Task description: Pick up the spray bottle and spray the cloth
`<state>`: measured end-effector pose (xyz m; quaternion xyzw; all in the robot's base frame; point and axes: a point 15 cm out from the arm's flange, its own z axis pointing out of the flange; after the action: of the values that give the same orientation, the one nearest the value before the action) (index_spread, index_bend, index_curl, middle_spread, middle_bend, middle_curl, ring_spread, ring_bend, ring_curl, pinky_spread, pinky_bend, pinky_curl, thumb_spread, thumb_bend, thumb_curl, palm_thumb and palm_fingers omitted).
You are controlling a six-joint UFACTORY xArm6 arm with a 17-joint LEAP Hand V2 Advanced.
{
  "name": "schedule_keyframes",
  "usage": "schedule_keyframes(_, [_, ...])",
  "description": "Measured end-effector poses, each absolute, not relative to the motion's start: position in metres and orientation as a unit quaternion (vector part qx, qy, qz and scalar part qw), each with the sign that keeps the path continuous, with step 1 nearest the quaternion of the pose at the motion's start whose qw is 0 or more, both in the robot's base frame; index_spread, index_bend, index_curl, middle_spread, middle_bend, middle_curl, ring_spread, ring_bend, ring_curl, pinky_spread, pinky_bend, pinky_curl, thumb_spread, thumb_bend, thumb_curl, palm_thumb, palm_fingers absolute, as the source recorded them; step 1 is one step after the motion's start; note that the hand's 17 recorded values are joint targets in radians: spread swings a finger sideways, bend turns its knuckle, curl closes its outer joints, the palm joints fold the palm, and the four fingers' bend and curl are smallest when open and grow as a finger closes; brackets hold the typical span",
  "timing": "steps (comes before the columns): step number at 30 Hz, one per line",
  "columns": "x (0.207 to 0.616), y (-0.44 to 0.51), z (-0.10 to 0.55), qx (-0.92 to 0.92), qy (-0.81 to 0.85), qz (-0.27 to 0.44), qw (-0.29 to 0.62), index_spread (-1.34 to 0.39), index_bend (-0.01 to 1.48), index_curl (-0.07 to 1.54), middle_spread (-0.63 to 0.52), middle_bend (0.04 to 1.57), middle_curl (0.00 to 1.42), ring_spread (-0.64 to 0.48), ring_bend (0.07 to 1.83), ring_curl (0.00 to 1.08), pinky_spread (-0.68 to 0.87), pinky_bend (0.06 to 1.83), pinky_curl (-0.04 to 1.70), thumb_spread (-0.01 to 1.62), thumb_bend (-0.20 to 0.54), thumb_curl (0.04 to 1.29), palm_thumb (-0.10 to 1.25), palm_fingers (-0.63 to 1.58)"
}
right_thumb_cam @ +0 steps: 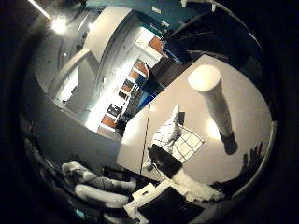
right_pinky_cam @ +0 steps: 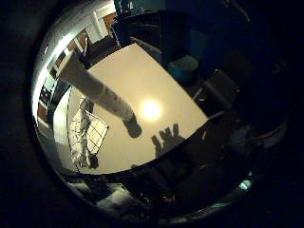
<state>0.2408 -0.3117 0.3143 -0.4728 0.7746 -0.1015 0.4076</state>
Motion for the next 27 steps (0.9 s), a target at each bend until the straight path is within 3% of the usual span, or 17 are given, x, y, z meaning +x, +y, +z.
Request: schedule_keyframes(27, [0.247,-0.319,0.247,-0.407,0.767,-0.092,0.488,-0.10,0.15,0.27,0.18,0.32,0.35,0.20,0.50,0.25,0.37,0.43,0.27,1.03,-0.022,0.35,0.66,0.16])
